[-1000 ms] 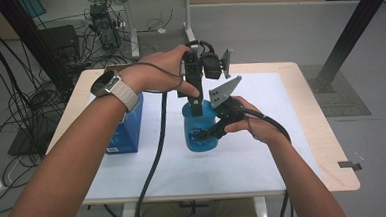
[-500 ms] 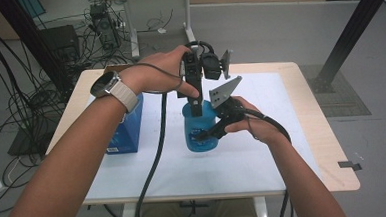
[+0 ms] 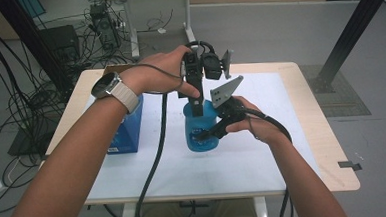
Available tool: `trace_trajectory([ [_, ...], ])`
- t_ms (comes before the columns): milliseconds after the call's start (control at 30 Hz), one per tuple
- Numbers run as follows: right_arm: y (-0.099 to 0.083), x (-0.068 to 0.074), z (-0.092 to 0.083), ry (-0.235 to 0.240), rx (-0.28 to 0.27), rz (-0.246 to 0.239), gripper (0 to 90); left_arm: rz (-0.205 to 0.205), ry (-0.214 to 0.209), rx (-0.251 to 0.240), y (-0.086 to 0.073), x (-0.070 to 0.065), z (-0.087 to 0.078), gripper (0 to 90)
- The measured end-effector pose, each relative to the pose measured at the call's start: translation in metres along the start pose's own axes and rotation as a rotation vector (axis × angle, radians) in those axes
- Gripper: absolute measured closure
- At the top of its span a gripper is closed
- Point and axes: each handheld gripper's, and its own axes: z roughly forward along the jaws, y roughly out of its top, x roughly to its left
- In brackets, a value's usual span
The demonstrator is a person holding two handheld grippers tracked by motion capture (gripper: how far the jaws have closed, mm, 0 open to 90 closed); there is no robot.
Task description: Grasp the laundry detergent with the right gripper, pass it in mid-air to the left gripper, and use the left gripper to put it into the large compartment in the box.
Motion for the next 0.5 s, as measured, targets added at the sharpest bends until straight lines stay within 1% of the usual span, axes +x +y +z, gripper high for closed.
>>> trace_trajectory([
  [133,-0.0007,0.0,0.0,-0.005,0.001,-0.004,43.8,0.0,0.004,0.005,-0.0005,0.0004,-0.0005,7.4],
  [200,-0.001,0.0003,0.0005,0.002,-0.003,0.001,43.8,-0.003,0.007,0.004,-0.0011,0.0003,-0.0006,7.4],
  [500,-0.0008,-0.0001,0.0015,0.003,-0.003,-0.003,43.8,-0.005,0.007,0.002,-0.0028,0.0008,-0.001,7.4],
])
